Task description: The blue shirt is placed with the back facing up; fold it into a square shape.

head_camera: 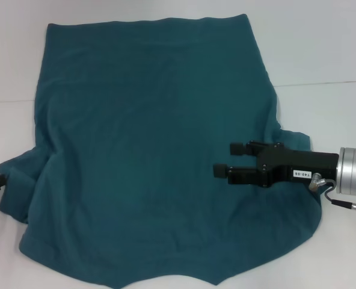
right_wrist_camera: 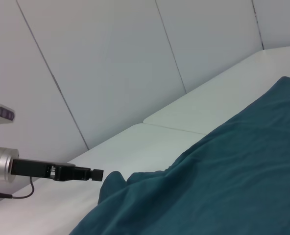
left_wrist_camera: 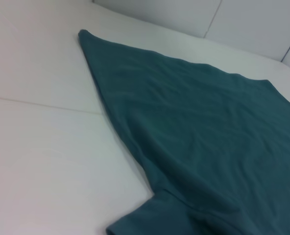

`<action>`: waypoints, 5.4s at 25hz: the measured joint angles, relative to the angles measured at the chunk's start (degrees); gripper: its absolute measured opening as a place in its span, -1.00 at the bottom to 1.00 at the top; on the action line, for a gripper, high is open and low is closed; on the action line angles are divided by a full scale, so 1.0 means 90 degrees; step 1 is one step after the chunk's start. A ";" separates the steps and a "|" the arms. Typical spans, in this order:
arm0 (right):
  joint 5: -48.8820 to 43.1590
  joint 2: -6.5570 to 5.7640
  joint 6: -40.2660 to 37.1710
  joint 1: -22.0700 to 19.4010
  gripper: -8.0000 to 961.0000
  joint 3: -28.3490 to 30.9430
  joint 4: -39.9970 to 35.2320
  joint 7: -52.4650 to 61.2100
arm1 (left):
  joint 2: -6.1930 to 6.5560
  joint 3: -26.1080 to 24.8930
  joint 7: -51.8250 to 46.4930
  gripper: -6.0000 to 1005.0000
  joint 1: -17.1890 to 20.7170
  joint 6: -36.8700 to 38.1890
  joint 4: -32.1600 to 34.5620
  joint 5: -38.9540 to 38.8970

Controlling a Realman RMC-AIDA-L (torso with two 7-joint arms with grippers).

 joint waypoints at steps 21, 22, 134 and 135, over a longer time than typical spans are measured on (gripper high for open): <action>0.0000 0.0010 0.0049 0.0000 0.93 -0.0004 0.0022 -0.0038 | -0.0126 0.0480 0.0049 0.30 -0.0054 -0.0157 -0.0071 0.0027; 0.0000 0.0010 0.0049 0.0000 0.93 -0.0004 0.0022 -0.0039 | -0.0127 0.0482 0.0051 0.31 -0.0056 -0.0156 -0.0066 0.0027; 0.0167 0.0055 0.0382 -0.0096 0.87 0.0126 0.0248 -0.0062 | -0.0300 0.0815 -0.0458 0.07 -0.0387 0.0755 -0.0071 -0.1742; 0.0171 0.0036 0.0426 -0.0108 0.87 0.0200 0.0248 0.0005 | -0.0300 0.0812 -0.0283 0.13 -0.0258 0.0990 -0.0042 -0.1792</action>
